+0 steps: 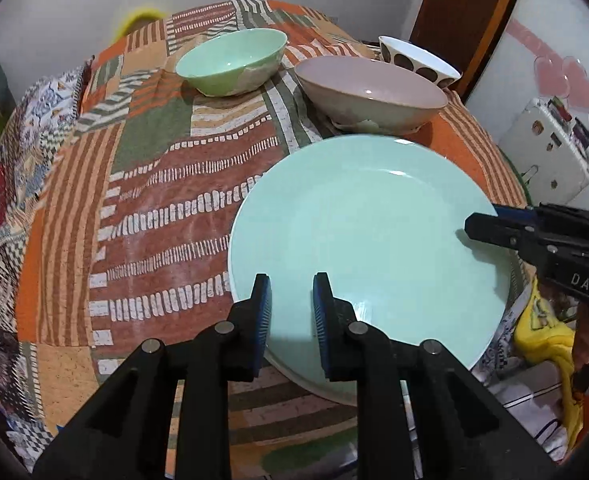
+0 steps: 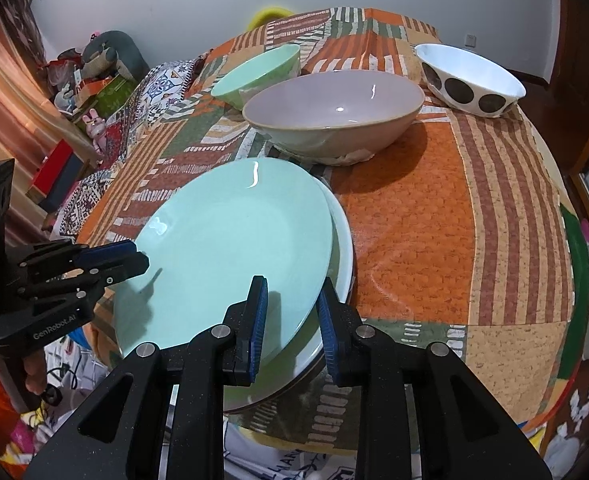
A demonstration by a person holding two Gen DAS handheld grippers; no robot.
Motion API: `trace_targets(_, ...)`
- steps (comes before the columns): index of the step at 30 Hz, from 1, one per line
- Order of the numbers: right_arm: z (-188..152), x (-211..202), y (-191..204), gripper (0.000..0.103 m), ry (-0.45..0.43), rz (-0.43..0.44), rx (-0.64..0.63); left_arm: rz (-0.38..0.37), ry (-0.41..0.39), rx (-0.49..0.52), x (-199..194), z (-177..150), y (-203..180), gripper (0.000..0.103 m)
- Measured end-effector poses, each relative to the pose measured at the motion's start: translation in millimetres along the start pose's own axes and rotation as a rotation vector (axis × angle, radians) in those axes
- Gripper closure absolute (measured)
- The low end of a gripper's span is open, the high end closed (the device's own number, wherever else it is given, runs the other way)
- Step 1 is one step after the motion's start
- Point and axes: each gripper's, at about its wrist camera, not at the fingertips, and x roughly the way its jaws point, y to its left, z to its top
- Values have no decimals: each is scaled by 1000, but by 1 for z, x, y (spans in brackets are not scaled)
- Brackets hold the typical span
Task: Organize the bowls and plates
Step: 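Lower the mint-green plate onto the plate stack and open the left gripper, then move the right gripper to the pale pink bowl rim and close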
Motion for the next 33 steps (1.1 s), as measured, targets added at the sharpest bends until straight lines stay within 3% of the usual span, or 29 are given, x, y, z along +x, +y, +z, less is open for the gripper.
trace_targets(7,0,-5,0,76,-3,-9,7,23,-43,-15,-15,9,6,83)
trace_targets(11,3,-22,-1,55,-75,-49,-1,40,-80,-19,-27,18,8,81)
trace_targets(17,13,-42,-7,55,-136,-56,6,46,-147,-14,-47,38,5,80)
trace_targets(20,20,-50,-11,55,-167,-53,18,45,-187,-16,-57,52,2,66)
trace_targets(24,32,-59,-15,47,-214,-57,28,50,-236,-20,-65,74,-2,62)
trace_targets(26,37,-64,-18,44,-247,-66,34,43,-248,-25,-65,86,-4,55)
trace_targets(33,61,-66,-40,43,-297,-75,80,22,-241,-33,-44,121,-12,50)
